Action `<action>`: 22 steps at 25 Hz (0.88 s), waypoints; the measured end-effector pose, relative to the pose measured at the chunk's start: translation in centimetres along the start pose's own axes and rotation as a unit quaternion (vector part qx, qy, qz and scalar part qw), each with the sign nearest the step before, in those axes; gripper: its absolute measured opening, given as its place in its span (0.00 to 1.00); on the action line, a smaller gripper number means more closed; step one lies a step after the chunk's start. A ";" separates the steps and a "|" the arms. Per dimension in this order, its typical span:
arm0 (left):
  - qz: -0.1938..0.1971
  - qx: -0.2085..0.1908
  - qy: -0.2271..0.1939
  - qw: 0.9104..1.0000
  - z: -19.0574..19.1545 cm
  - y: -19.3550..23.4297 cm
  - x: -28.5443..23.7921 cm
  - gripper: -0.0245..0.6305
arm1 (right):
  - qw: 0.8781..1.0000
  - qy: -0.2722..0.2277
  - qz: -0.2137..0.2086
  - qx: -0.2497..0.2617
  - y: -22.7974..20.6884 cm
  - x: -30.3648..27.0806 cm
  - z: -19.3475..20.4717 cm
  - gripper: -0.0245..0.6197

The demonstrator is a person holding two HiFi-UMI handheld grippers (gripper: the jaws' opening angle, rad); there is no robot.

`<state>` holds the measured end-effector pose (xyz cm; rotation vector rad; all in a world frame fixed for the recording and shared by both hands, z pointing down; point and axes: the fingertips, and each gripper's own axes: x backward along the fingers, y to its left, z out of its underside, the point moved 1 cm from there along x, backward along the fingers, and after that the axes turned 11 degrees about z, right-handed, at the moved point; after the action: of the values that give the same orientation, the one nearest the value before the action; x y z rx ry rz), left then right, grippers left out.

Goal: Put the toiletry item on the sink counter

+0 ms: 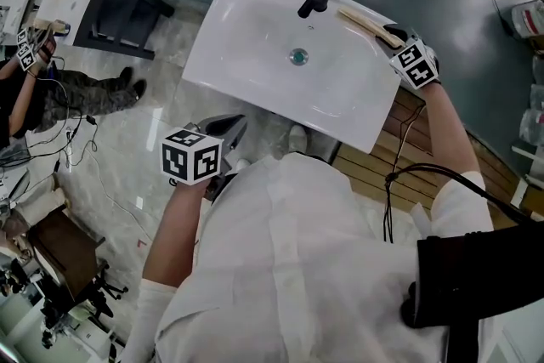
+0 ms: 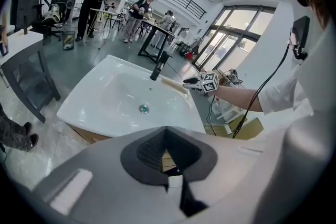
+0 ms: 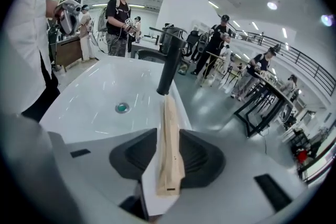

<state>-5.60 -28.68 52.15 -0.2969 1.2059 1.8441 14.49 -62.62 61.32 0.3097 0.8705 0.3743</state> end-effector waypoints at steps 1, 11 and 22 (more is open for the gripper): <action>0.005 -0.003 -0.001 1.000 0.1 -0.1 0.2 0.05 | 1.000 0.000 0.009 -0.010 0.0 0.5 -0.2 0.22; 0.047 -0.071 0.021 0.996 3.4 -1.1 3.8 0.05 | 0.990 0.002 0.055 -0.133 7.2 8.0 -4.5 0.05; 0.085 -0.148 0.036 0.985 7.2 -1.8 7.9 0.05 | 0.937 0.005 0.061 -0.344 23.1 15.2 -9.2 0.05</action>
<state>-6.99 -18.19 49.78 -0.4413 1.0282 2.1823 11.76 -34.32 54.85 -0.2899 0.6810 0.7675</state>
